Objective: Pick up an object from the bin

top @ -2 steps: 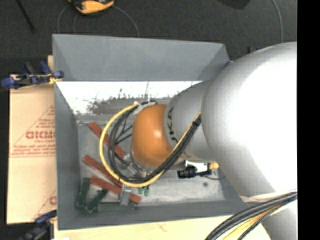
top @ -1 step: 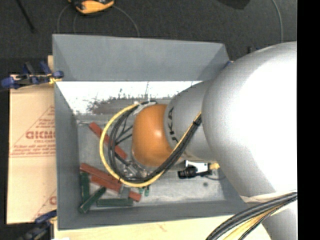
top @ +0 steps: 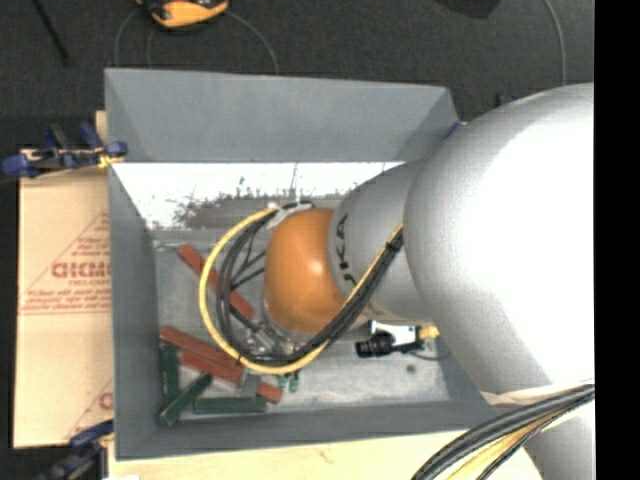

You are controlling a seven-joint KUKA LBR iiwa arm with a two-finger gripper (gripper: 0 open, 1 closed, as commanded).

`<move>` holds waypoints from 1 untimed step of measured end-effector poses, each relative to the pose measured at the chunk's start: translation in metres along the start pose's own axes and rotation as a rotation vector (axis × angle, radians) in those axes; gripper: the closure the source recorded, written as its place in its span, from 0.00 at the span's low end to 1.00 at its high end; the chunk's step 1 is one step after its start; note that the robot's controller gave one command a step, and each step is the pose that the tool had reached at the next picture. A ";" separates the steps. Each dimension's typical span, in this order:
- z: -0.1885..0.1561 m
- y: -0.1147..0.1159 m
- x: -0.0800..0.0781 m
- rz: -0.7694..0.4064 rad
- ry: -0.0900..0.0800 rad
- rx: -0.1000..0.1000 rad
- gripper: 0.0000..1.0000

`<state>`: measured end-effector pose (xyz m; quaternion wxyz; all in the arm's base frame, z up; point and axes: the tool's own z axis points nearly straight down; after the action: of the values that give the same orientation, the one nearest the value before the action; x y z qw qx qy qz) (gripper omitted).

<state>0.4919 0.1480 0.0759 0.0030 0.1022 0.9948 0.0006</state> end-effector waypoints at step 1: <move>-0.044 0.011 -0.011 0.052 0.008 0.004 1.00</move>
Offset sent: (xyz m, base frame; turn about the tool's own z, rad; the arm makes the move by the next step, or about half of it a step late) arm 0.0038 0.0422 0.0749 0.0611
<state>0.5042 0.1567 0.1200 -0.0013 0.1280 0.9918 -0.0011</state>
